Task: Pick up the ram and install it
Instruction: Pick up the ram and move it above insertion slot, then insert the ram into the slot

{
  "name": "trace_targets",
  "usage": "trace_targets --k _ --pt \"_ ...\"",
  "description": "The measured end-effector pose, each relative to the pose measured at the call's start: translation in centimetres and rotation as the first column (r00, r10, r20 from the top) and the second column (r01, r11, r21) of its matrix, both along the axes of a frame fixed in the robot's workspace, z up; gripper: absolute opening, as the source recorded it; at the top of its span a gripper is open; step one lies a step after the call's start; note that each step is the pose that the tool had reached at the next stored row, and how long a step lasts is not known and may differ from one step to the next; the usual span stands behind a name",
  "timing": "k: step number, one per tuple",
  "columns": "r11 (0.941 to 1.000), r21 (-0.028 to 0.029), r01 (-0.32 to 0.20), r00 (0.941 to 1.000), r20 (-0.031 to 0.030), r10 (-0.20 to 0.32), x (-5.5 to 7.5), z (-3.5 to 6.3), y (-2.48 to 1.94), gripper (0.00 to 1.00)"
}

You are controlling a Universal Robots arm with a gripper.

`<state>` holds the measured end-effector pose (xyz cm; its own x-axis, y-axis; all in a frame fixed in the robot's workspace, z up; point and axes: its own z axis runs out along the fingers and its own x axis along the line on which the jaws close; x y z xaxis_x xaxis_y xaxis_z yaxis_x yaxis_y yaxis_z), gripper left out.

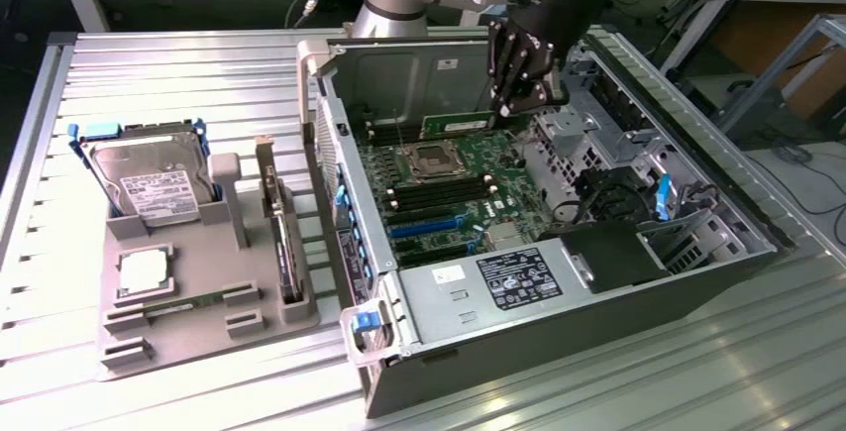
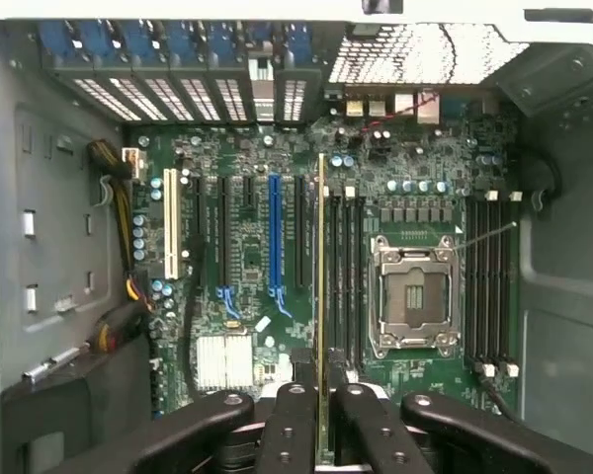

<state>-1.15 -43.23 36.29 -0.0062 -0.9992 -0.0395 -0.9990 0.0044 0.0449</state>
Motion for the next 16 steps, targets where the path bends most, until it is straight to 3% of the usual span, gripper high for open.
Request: trace_targets --k 11,16 --pt "1.0 0.0 0.001 1.0 0.0 -0.001 0.1 0.0 0.15 0.14" --pt "1.0 -0.0001 0.001 1.0 0.0002 -0.001 0.1 -1.66 0.16 0.14"
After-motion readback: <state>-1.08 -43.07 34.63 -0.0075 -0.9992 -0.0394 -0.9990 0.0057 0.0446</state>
